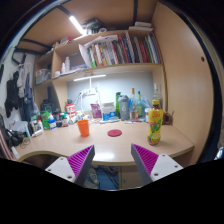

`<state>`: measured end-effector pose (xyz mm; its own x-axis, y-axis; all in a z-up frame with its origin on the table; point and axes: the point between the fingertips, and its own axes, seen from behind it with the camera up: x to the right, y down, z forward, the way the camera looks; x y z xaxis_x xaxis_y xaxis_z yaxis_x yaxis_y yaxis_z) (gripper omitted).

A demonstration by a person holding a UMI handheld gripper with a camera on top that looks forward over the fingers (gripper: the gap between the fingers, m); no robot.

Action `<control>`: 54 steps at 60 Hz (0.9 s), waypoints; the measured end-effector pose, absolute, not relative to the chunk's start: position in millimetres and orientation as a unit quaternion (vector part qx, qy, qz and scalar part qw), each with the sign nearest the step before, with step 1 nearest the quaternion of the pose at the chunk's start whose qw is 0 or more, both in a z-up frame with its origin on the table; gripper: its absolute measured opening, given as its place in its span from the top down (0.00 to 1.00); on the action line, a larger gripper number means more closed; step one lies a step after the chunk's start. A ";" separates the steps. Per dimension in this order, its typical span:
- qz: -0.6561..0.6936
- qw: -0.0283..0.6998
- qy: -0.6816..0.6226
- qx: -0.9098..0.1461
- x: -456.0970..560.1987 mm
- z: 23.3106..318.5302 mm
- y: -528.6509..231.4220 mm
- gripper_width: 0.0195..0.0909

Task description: Pour water

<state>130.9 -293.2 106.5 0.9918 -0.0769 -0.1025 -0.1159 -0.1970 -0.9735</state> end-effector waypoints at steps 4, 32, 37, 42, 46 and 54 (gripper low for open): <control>0.000 0.629 0.052 -0.776 129.1 111.0 -291.0 0.14; -0.101 0.633 0.105 -0.760 290.4 83.0 -190.8 0.15; -0.114 0.628 0.103 -0.763 313.2 71.6 -166.1 0.14; -0.125 0.626 0.097 -0.763 328.3 67.4 -145.2 0.14; -0.130 0.627 0.097 -0.762 337.3 65.9 -129.7 0.15; -0.123 0.629 0.121 -0.758 353.2 66.3 -105.7 0.15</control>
